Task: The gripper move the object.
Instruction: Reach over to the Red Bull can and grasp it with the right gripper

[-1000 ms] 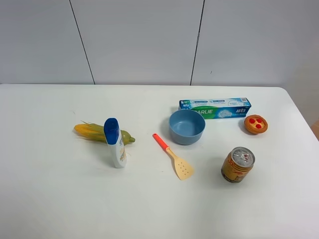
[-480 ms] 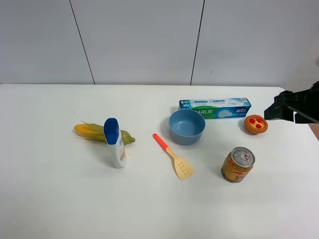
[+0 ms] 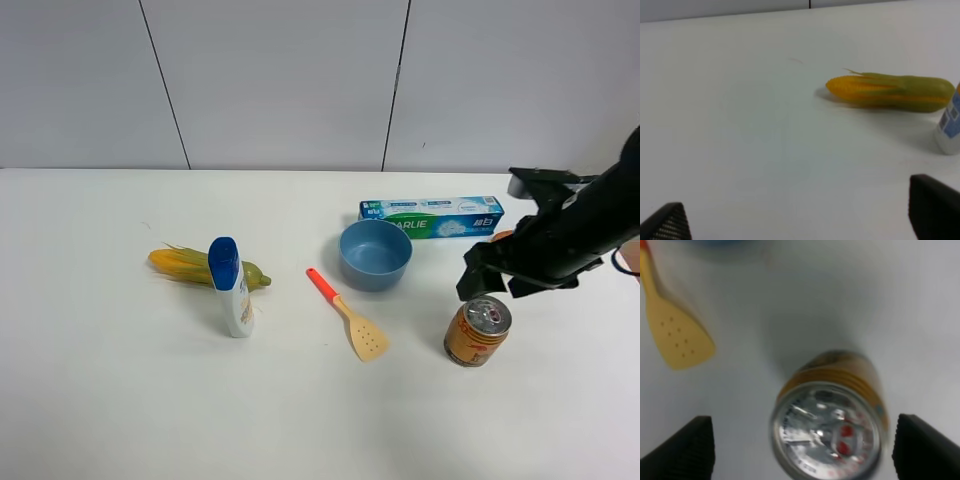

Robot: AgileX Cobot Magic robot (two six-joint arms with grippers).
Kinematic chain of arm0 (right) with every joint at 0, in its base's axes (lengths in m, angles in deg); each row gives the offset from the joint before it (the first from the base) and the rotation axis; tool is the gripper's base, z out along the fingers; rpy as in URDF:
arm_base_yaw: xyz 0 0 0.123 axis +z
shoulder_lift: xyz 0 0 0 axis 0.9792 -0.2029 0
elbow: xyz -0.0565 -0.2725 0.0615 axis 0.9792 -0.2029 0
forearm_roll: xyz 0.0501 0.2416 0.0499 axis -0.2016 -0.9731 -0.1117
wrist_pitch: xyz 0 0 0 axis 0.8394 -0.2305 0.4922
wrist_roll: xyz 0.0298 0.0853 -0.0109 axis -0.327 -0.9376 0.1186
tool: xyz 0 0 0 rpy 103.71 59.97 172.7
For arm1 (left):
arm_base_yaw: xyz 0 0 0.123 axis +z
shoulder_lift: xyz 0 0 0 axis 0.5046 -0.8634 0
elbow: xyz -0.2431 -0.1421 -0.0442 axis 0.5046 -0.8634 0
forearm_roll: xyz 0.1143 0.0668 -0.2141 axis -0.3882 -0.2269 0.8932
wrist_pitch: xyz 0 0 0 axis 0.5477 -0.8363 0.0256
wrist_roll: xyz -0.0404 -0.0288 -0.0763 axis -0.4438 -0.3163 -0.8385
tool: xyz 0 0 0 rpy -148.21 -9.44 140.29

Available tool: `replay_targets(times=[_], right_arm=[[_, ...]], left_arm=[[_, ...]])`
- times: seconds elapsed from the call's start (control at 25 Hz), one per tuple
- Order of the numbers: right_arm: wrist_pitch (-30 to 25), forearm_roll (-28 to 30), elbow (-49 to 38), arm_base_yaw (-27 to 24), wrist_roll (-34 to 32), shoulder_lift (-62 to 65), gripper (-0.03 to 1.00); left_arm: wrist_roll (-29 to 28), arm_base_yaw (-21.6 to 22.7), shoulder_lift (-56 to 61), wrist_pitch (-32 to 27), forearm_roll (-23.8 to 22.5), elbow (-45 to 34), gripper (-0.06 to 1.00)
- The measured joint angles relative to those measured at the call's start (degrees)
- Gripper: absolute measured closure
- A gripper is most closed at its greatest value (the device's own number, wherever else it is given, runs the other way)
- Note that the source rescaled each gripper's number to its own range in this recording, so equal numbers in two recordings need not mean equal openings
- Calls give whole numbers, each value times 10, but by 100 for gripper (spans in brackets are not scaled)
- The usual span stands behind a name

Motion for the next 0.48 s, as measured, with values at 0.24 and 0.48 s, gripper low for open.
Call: replay_targets(times=[0.24,0.48], right_arm=[[16,-8,7,22,-24,-38,72],[-4,2,5,22,-34,-20,69]], left_arm=[[0,0,0,0,0,0,-6],[0,0,0,0,0,0,-6]])
